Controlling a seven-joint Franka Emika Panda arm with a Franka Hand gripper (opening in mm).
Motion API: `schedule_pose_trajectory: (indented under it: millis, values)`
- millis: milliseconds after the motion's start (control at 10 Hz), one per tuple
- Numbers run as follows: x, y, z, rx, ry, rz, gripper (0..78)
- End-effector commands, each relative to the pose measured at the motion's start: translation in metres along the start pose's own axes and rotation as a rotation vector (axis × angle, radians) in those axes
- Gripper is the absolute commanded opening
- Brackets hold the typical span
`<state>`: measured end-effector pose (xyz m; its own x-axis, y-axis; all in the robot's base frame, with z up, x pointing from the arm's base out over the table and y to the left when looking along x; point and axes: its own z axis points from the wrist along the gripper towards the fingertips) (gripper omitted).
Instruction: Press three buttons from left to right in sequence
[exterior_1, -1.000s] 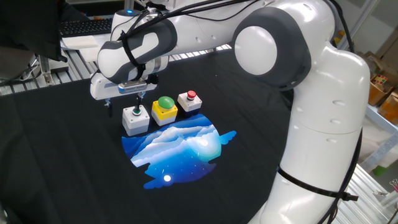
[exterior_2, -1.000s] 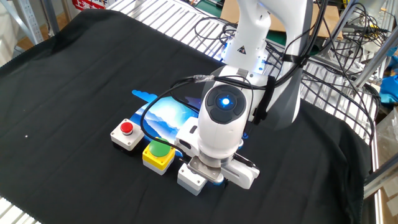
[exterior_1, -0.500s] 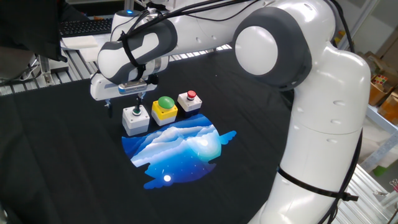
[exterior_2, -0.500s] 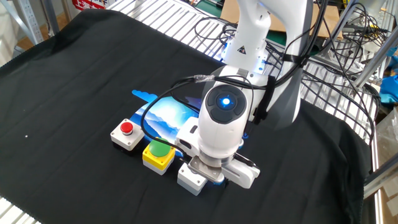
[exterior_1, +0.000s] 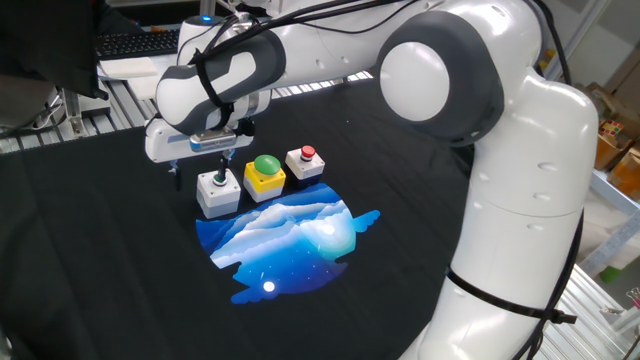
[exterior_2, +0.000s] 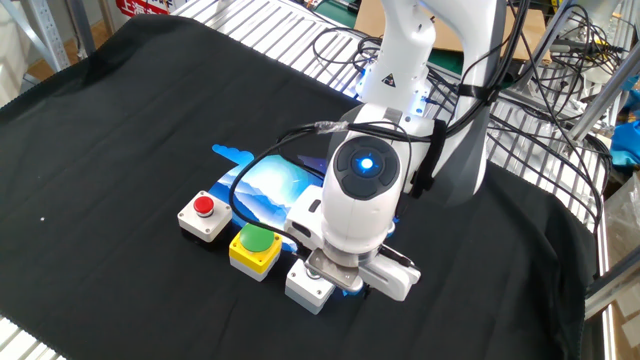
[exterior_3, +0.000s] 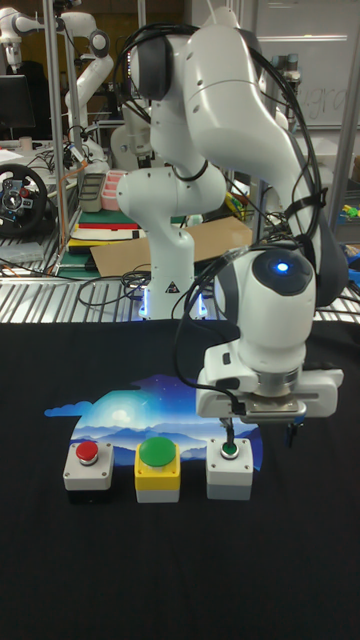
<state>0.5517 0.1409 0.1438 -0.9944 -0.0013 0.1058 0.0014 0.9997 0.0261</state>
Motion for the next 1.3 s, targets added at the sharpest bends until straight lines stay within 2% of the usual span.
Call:
schedule_pose_trajectory:
  millis: [100, 400, 900, 1300]
  values:
    - [-0.0029, 0.0001, -0.0029, -0.003, -0.003, 0.0, 77.5]
    - [-0.0104, 0.0, -0.0075, 0.001, 0.01, -0.001, 77.5]
    - [-0.009, -0.0005, -0.0018, 0.015, 0.034, 0.002, 77.5]
    - [-0.009, -0.0005, -0.0018, 0.014, 0.038, 0.002, 77.5]
